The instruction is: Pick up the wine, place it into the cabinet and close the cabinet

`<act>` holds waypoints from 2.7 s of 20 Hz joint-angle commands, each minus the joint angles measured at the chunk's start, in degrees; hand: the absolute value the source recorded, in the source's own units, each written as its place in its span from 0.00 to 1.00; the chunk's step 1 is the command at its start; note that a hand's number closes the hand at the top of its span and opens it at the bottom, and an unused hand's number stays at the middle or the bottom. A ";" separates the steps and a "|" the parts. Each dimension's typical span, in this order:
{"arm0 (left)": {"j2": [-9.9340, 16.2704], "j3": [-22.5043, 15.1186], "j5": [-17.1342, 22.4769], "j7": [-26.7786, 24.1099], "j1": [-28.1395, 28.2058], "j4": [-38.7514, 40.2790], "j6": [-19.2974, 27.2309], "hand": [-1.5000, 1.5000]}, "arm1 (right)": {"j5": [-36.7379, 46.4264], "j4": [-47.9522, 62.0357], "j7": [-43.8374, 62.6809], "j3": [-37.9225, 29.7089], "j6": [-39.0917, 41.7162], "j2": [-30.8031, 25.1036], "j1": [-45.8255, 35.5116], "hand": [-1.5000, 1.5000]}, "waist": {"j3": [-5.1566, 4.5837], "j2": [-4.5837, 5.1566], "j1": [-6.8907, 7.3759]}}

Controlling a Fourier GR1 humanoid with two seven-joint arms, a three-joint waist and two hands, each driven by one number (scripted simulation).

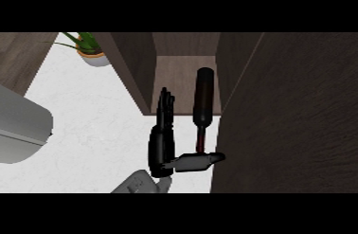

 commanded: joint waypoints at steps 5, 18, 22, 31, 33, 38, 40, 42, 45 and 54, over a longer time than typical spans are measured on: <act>4.75 -4.40 -7.25 6.07 9.72 -17.48 8.91 0.00 | -6.22 -4.12 2.74 -4.39 0.66 -2.26 -0.63 0.00 | -0.01 0.14 0.05; 18.15 -6.52 -9.64 5.98 24.21 -37.06 1.14 0.00 | -9.06 -6.66 7.93 1.73 2.56 -1.28 1.79 1.00 | -0.03 0.05 0.01; 24.22 -7.42 -10.08 7.01 28.23 -43.46 -1.57 0.00 | -4.53 -1.51 3.12 4.81 5.70 -0.63 2.54 1.00 | 0.00 0.13 0.22; 30.60 0.82 -4.77 3.87 35.11 -46.62 -9.35 0.00 | -11.96 -4.46 8.88 8.09 6.14 0.31 5.75 1.00 | -0.04 0.12 0.13; 31.56 2.87 -4.57 1.54 36.12 -44.57 -11.43 0.00 | -12.53 -5.59 12.23 9.37 4.68 1.04 5.40 1.00 | -0.08 0.13 0.16; 35.32 10.20 -0.50 0.25 40.20 -48.53 -14.82 0.00 | -11.35 -7.81 11.42 16.85 6.59 1.76 12.35 1.00 | -0.07 -0.04 0.07; 35.35 12.70 1.86 2.21 38.87 -49.34 -15.33 0.00 | -9.11 -9.23 12.44 22.14 7.85 1.60 10.34 1.00 | -0.09 -0.08 -0.19; 37.53 14.15 2.55 0.65 42.74 -49.58 -17.56 0.00 | -8.69 -8.74 10.83 23.59 11.12 -0.52 9.78 1.00 | -0.08 -0.14 0.42; 40.64 21.55 7.73 1.80 43.91 -49.87 -22.23 0.00 | -2.71 -7.49 10.12 31.64 8.92 2.21 10.89 1.00 | -0.11 -0.13 0.08; 43.51 28.07 9.35 4.24 47.70 -51.32 -25.56 0.00 | 11.60 -4.03 8.82 51.61 -5.65 3.17 6.04 1.00 | -0.11 -0.32 -0.17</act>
